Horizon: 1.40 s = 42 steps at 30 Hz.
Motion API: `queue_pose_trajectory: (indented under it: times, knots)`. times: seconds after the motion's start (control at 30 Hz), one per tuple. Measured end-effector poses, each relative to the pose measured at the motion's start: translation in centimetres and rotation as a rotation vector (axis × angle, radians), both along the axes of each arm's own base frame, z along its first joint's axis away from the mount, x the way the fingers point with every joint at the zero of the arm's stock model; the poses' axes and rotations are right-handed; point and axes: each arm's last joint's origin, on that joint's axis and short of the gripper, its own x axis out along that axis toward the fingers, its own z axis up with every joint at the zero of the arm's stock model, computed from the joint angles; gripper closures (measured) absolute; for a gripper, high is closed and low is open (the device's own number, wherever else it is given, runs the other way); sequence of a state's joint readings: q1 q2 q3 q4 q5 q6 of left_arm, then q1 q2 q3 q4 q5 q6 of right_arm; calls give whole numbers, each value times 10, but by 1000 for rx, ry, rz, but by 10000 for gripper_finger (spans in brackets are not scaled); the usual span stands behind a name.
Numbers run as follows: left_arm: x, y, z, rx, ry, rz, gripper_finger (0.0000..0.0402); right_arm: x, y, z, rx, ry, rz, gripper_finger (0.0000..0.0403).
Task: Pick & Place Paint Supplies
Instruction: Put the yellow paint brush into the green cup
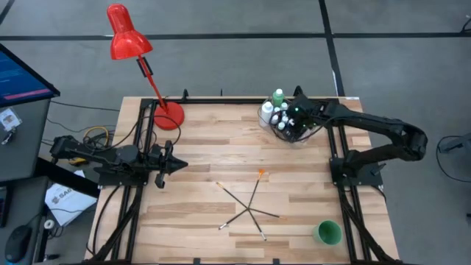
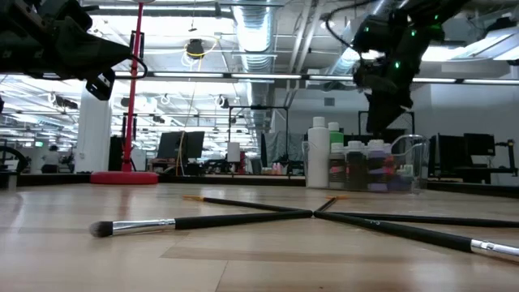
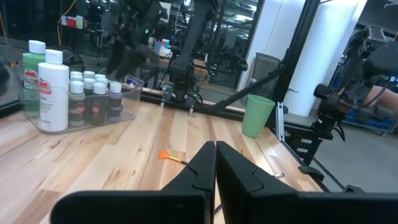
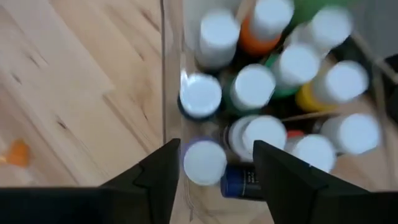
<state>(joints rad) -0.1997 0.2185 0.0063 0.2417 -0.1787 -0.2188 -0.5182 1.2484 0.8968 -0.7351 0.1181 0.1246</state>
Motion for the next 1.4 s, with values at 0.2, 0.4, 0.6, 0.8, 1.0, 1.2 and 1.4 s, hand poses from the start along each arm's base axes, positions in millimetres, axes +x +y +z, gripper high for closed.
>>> queue_pose_trajectory:
  times: [0.2,0.4,0.6,0.8,1.0,1.2,1.4]
  knots:
    - [0,0,0,0,-2,0,400,-2,9,45,-7,-225,84,204]
    - [0,0,1,-1,-7,0,400,-31,46,90,0,-557,382,215]
    - [0,0,1,-1,-7,0,400,-74,78,77,-47,-710,413,234]
    - [0,0,1,-1,-9,0,400,-93,89,38,-56,-874,370,250]
    - [0,0,1,-1,-11,0,400,-99,93,2,-14,-946,353,263]
    - [0,0,1,-2,-13,0,400,-96,98,-24,-3,-1041,396,273]
    - [0,0,3,-4,-26,0,400,-91,103,-49,47,-1063,429,279]
